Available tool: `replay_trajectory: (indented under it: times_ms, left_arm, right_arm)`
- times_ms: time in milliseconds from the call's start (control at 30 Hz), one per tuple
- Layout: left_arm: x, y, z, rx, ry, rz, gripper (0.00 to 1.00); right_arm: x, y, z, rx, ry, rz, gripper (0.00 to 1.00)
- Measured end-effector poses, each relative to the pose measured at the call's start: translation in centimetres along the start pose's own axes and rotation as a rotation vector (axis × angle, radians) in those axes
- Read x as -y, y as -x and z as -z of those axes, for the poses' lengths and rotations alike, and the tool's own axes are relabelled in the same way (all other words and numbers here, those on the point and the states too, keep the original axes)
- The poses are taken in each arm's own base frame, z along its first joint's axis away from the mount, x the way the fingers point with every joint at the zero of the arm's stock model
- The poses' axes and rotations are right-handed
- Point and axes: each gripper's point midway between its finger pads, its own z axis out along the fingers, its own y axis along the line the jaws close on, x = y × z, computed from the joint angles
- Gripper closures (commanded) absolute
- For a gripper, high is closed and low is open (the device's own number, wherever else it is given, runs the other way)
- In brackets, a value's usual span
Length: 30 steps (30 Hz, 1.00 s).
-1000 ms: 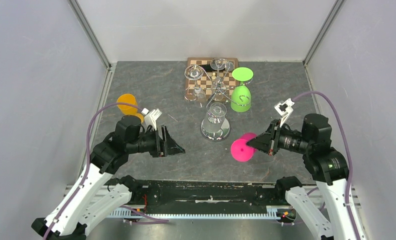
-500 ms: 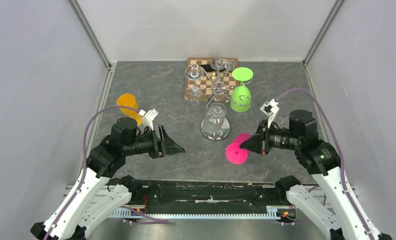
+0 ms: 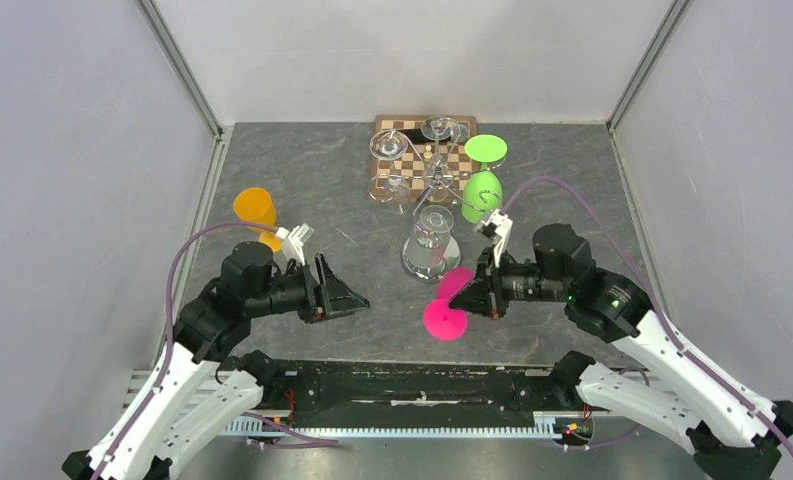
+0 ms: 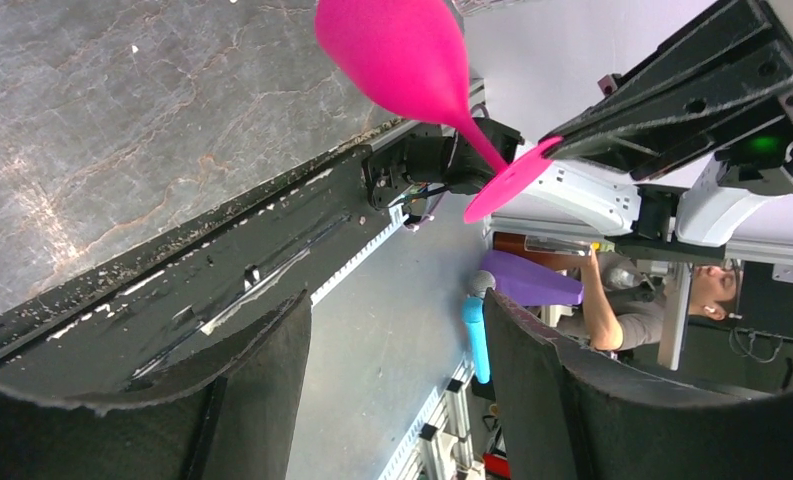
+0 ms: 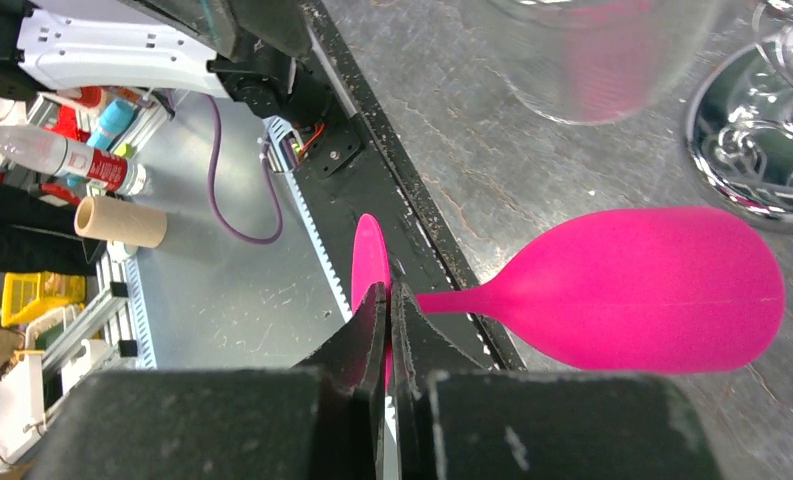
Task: Take the wine glass off the wine glass rack
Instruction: Place the wine glass at the center of the board.
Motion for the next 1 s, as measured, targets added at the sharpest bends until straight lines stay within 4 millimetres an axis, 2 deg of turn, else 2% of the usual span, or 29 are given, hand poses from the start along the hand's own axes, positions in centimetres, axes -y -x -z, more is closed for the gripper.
replay_trajectory:
  times_ms: [333,700,1000]
  left_arm:
    - [-0.4,-0.8,0.0,-0.015,-0.008,0.066,0.30]
    - [-0.5,-1.6,0.1,-0.032,-0.030,0.108,0.29]
    - [-0.1,-2.1,0.5,-0.046,-0.060,0.107,0.29]
  right_arm:
    - [-4.4,-2.1,-4.1,-0.096,0.089,0.146,1.00]
    - [-8.9,-1.4,-7.0,-0.064,0.146,0.363,1.00]
    - [-11.0,-1.4,-8.7,-0.028,0.148,0.551,1.00]
